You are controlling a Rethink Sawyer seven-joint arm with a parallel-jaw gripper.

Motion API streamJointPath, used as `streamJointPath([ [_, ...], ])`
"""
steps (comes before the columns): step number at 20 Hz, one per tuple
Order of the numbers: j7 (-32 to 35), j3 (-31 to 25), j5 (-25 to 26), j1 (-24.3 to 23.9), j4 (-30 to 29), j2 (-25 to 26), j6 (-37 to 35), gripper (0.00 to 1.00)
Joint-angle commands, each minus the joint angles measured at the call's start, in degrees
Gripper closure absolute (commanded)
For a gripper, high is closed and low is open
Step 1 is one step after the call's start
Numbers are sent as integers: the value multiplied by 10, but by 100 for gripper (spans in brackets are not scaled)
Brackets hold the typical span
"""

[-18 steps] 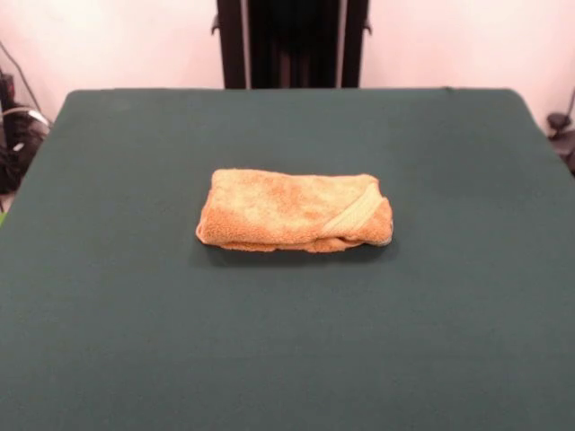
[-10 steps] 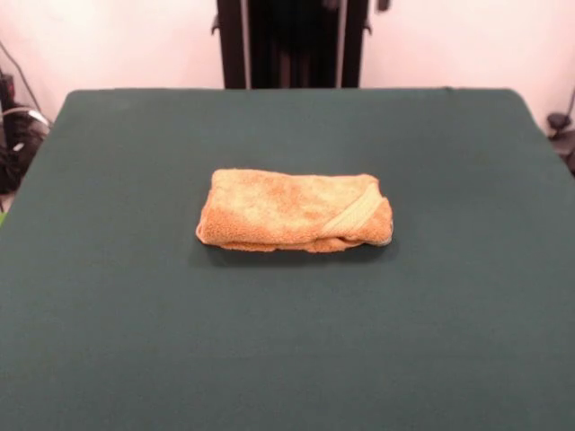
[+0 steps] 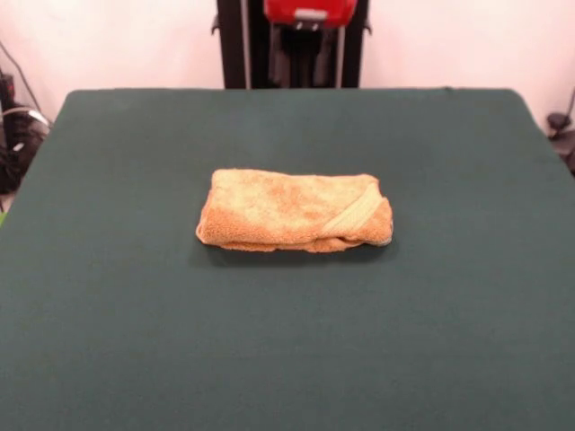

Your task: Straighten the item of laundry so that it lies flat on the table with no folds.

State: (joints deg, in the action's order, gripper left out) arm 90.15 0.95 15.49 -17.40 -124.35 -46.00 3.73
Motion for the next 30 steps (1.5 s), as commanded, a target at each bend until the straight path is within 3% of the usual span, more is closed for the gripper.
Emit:
streamJointPath([
  [1, 52, 17, 52, -6, 75, 169, 65, 0],
  [5, 52, 17, 71, -23, 133, 252, 109, 0],
  [9, 43, 42, 79, -8, 209, 342, 159, 0],
  [16, 39, 12, 123, -66, 336, 460, 177, 0],
  [24, 26, 6, 171, -83, 440, 532, 189, 0],
  [30, 21, 11, 174, -71, 455, 532, 147, 0],
])
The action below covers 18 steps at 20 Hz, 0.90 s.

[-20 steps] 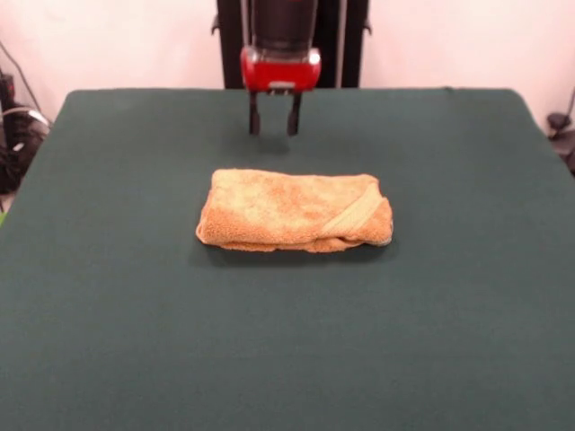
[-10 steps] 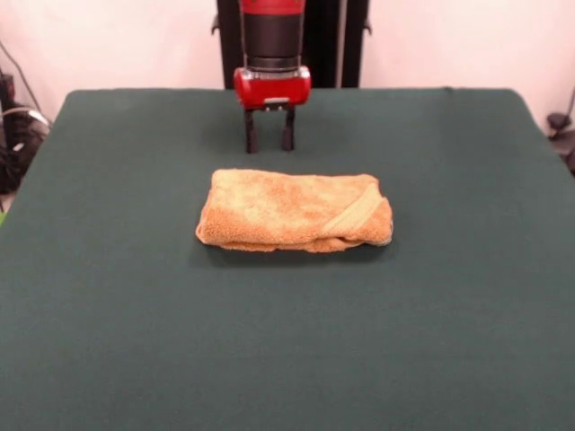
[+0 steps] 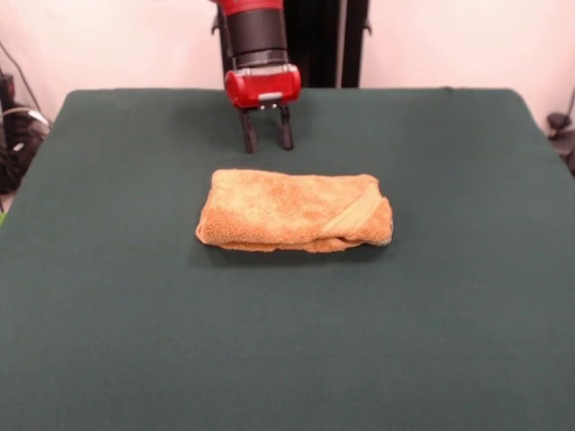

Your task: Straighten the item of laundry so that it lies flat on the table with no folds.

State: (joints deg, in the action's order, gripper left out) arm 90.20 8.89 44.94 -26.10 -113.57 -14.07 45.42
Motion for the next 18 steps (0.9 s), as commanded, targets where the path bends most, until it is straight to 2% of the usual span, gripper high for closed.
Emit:
streamJointPath([
  [1, 18, -63, -129, 24, 343, 208, -283, 0],
  [5, 29, -55, -175, 43, 305, 170, -339, 0],
  [10, 25, -25, -239, 95, 259, 108, -428, 0],
  [14, 30, -54, -219, 82, 241, 76, -448, 0],
  [18, 38, -113, -161, 40, 230, 58, -434, 0],
])
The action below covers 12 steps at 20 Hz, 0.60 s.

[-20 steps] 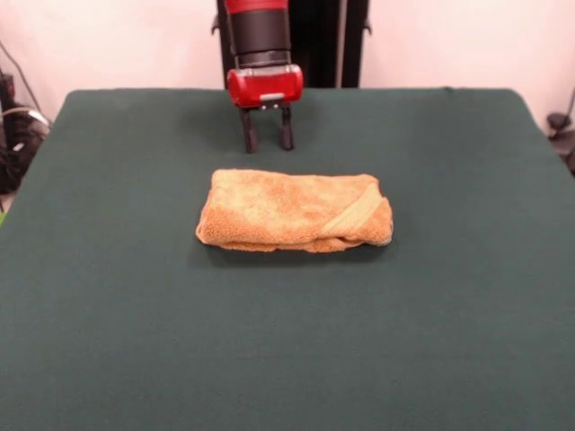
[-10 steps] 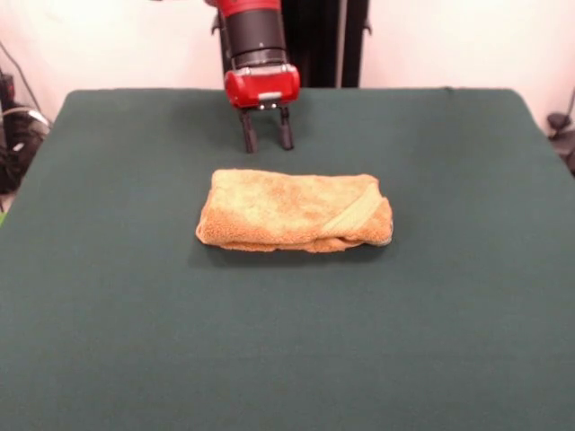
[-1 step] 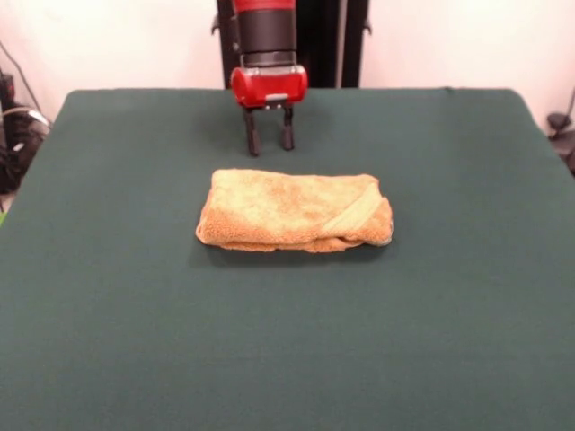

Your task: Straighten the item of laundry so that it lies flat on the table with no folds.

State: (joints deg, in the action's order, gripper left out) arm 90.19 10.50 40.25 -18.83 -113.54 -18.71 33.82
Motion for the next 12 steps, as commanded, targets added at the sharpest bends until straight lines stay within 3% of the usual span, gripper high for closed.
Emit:
streamJointPath([
  [1, 44, -144, -105, -44, 224, 99, -315, 0],
  [8, 53, -265, -52, -152, 194, 92, -328, 0],
  [12, 47, -293, -50, -177, 173, 70, -346, 0],
])
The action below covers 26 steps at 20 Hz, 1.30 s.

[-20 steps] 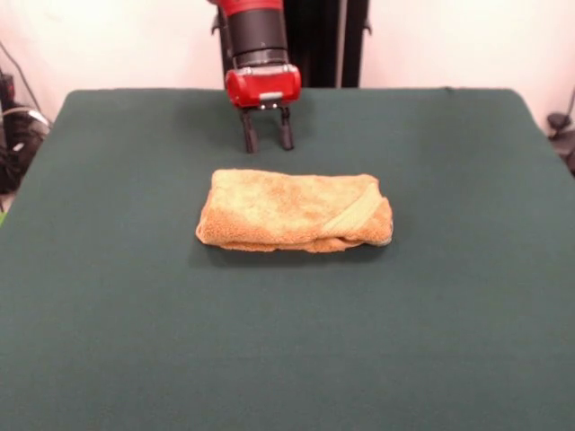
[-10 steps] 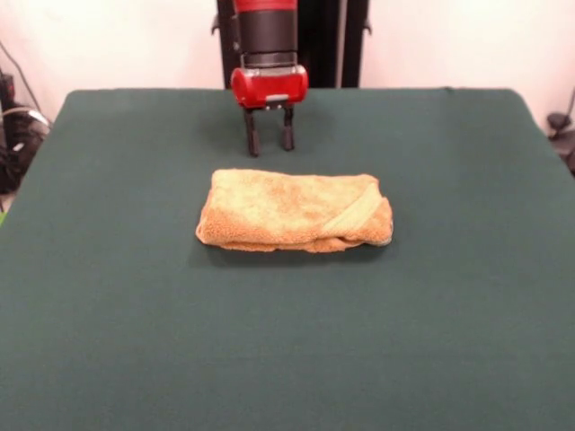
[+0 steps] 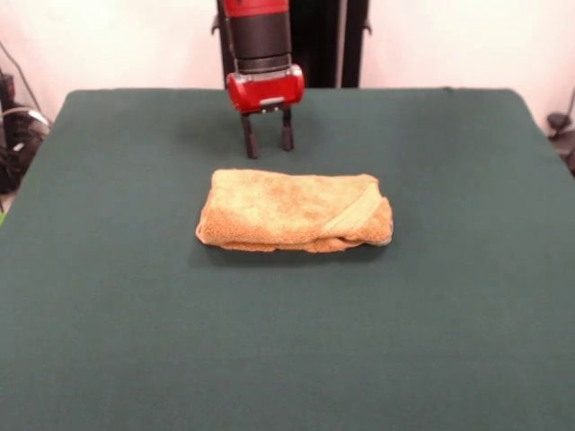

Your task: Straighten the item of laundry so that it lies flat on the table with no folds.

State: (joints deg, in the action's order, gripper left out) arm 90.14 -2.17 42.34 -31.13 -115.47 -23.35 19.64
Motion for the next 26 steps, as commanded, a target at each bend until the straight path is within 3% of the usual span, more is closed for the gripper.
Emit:
streamJointPath([
  [1, 46, -161, -82, -48, 189, 106, -214, 0],
  [17, 42, -96, -149, 31, 166, 8, -345, 0],
  [26, 71, -77, -157, 60, 76, -122, -356, 0],
])
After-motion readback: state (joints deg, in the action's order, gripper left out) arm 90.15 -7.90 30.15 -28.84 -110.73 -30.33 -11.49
